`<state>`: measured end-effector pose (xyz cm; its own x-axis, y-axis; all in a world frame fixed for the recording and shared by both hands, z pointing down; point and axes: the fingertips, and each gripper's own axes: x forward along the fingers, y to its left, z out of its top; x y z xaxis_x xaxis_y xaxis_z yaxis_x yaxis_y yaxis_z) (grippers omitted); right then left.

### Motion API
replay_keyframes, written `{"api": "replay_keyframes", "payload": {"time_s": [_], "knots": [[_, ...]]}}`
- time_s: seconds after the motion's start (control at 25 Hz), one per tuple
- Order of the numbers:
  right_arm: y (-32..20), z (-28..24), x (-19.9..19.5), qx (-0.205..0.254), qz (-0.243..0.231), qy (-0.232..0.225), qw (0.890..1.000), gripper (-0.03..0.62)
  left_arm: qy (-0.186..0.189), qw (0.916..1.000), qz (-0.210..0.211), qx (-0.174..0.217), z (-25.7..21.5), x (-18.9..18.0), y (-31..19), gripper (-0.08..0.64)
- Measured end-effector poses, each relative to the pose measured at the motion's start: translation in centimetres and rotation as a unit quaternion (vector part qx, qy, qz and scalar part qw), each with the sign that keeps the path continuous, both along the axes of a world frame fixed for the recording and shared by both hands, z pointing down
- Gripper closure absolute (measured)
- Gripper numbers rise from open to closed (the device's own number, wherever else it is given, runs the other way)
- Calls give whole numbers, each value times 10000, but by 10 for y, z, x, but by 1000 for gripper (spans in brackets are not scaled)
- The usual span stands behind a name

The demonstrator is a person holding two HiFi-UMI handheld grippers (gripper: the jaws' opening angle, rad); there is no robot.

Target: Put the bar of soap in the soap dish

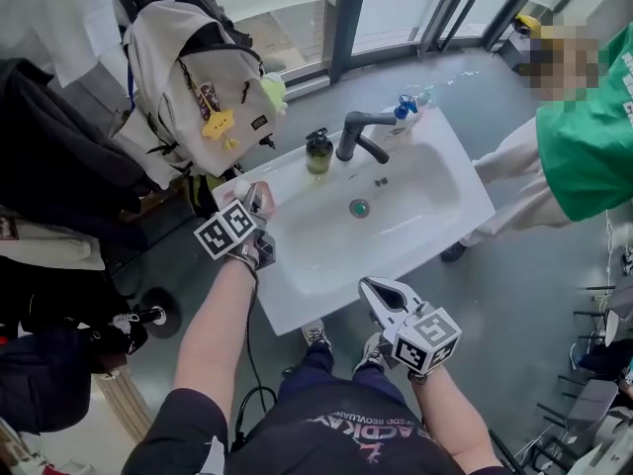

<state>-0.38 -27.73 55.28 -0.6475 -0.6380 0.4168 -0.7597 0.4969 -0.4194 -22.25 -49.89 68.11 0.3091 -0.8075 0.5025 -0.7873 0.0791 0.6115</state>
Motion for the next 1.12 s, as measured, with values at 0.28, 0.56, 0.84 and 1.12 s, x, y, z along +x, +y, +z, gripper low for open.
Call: {"api": "replay_keyframes", "payload": {"time_s": [0.28,0.56,0.84,1.12], "knots": [[-1,5,6,-49,73,-18,10000,580,-90,9998,-159,-45,3,-1,-7,397],[-3,2,7,-33,50,-51,10000,580,-209,9993,-312,-61,2,-4,-6,397],[-6,3,2,-31,22,-124,9999,580,-283,9992,-294,25,-4,-12,-1,384],[-7,1,-10,-16,-96,-174,9998,580,-541,9978,-356,151,-13,-30,4,380]]}}
